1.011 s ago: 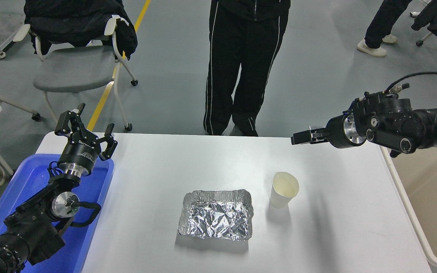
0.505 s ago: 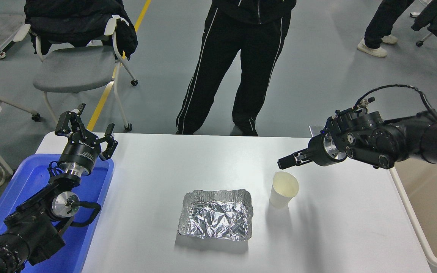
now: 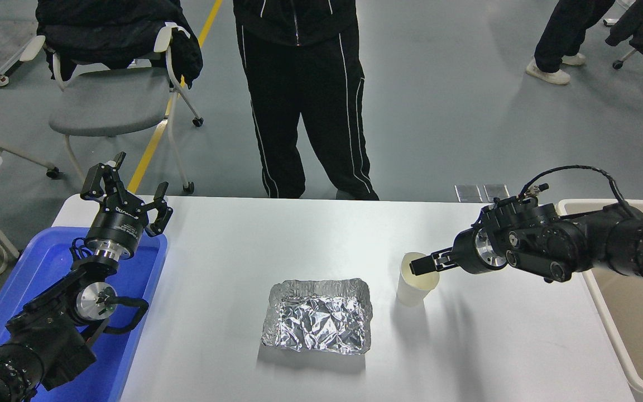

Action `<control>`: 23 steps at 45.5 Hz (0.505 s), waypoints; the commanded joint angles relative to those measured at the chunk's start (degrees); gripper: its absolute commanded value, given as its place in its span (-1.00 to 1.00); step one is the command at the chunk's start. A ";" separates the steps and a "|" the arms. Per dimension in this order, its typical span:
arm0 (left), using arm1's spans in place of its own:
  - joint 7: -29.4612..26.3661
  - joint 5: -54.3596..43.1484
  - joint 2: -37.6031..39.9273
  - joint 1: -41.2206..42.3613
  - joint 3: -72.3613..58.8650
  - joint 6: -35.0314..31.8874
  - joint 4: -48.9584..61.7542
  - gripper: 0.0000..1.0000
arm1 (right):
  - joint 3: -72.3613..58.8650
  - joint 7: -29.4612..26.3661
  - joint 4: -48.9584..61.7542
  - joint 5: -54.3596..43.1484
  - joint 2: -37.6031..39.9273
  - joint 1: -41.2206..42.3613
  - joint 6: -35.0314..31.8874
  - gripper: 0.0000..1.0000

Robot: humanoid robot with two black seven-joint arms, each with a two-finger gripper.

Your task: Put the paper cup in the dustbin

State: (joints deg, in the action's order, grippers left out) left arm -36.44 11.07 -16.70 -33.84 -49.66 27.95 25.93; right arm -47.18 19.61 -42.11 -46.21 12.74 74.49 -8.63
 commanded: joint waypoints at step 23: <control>0.05 0.00 0.00 0.00 0.00 0.00 -0.01 1.00 | -2.74 0.35 0.71 -0.73 0.09 -1.89 0.80 -1.00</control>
State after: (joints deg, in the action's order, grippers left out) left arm -36.45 11.07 -16.70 -33.84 -49.66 27.95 25.93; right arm -49.37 19.84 -41.45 -46.92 12.86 73.26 -7.74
